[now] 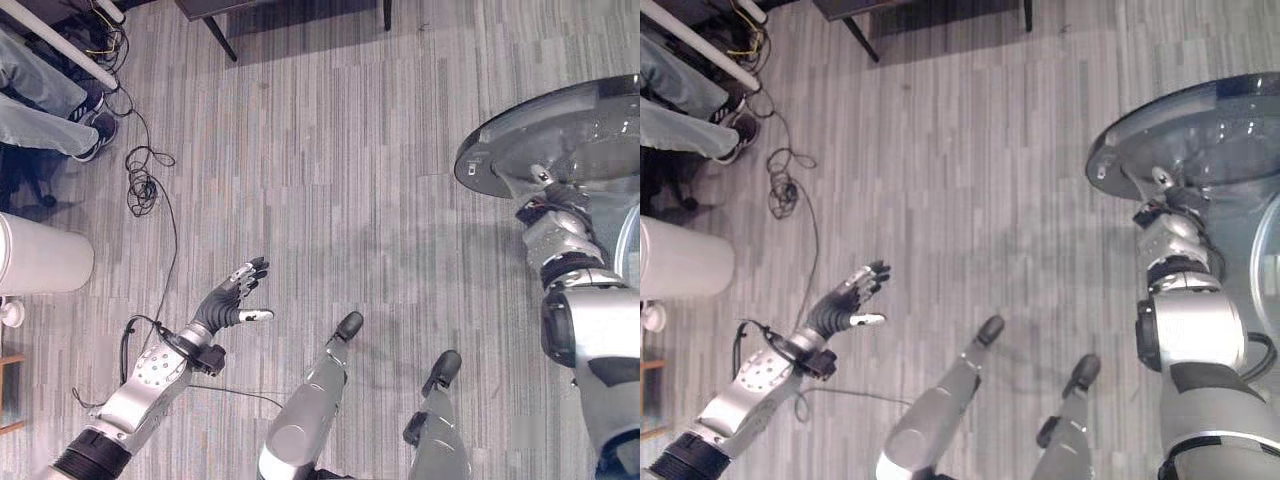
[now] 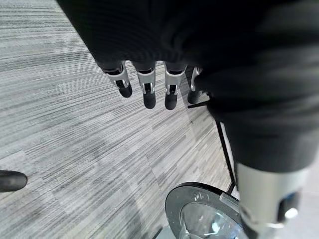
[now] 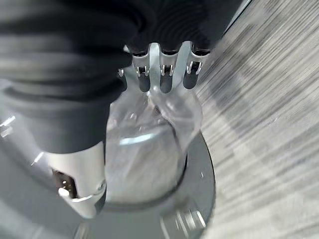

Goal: Grab the laundry basket,head to the washer,open it,put in the laundry and shut it.

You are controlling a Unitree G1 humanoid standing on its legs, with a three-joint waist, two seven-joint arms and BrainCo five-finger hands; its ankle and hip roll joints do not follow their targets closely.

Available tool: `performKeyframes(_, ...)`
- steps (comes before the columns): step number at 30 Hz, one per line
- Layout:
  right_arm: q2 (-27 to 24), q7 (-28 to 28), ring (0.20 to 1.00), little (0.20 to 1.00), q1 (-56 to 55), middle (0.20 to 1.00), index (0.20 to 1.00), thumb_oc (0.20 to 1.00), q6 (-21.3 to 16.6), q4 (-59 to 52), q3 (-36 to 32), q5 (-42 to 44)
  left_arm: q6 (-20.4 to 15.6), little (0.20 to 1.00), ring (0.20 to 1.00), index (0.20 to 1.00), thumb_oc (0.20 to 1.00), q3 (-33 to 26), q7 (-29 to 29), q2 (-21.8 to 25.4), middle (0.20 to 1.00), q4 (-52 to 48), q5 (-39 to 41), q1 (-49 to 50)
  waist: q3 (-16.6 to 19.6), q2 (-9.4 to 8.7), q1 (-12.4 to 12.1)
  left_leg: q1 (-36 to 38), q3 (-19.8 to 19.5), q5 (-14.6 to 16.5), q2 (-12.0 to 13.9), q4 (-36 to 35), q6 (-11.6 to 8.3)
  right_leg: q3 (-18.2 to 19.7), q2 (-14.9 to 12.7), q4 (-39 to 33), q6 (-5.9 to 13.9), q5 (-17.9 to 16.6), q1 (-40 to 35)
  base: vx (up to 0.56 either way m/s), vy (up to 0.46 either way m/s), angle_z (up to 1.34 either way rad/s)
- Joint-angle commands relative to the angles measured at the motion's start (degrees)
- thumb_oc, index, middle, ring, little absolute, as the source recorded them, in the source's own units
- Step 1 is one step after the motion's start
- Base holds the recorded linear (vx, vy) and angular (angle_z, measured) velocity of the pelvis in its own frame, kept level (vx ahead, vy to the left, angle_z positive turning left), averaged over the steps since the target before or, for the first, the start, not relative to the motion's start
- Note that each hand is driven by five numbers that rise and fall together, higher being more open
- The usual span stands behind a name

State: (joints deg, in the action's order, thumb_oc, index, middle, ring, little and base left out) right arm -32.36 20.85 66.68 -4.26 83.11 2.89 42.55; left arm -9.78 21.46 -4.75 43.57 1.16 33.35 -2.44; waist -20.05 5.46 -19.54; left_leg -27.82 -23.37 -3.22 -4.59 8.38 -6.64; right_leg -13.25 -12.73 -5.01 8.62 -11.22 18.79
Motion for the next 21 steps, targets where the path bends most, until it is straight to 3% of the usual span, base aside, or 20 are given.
performKeyframes(1, -0.7, -0.9, 1.000, 1.000, 1.2, 1.000, 1.000, 1.000, -3.5, -4.1, 2.2, 1.5, -1.0, 1.000, 1.000, 1.000, 1.000, 0.8, 0.5, 1.4, 1.000, -1.7, -0.5, 2.3, -1.3, -2.79, -1.7, -1.9, 1.7, 4.7, 1.0, -1.4, 3.38, -1.8, -2.6, 0.0, 0.67, 8.0, -6.5, -0.04, 0.003, 0.02)
performKeyframes(3, -0.3, -1.0, 1.000, 1.000, 1.2, 1.000, 1.000, 1.000, -3.9, -4.5, 1.9, 2.0, -0.9, 1.000, 1.000, 1.000, 1.000, 0.9, 0.4, 1.3, 1.000, -1.3, -0.6, 2.3, -1.2, -3.17, -1.9, -1.6, 1.3, 4.8, 1.2, -1.5, 3.33, -2.1, -2.5, 0.0, 0.77, 8.1, -7.0, 0.10, -0.054, 0.04)
performKeyframes(4, 0.1, -1.2, 1.000, 1.000, 1.0, 1.000, 1.000, 1.000, -4.4, -5.2, 1.5, 2.8, -0.7, 1.000, 1.000, 1.000, 1.000, 0.9, 0.4, 1.0, 1.000, -1.0, -1.1, 2.5, -0.4, -4.09, -2.5, -0.4, 0.9, 6.3, 1.9, -1.9, 3.20, -2.2, -1.8, 0.0, 0.81, 9.6, -8.3, 0.17, -0.071, 0.19)
performKeyframes(12, 3.0, -2.6, 1.000, 1.000, -1.7, 1.000, 1.000, 1.000, -7.1, -8.7, -1.3, 7.0, -0.4, 1.000, 1.000, 1.000, 1.000, 1.7, 0.3, -0.3, 1.000, 2.3, -4.4, 2.1, 1.4, -7.94, -4.8, 1.7, -1.7, 6.6, 2.6, -3.1, 2.92, -5.3, -0.5, 0.0, 0.53, 10.8, -11.6, 0.09, -0.023, 0.16)
performKeyframes(21, 8.0, -4.6, 1.000, 1.000, -4.4, 1.000, 1.000, 1.000, -10.3, -13.6, -2.9, 11.9, 0.2, 1.000, 1.000, 1.000, 1.000, 0.4, 0.5, -1.7, 1.000, 5.7, -7.0, 3.7, 4.3, -10.73, -6.2, 5.5, -3.4, 6.9, 3.4, -5.1, 3.05, -7.2, 0.2, 0.0, 0.75, 11.1, -14.6, 0.06, -0.004, 0.11)
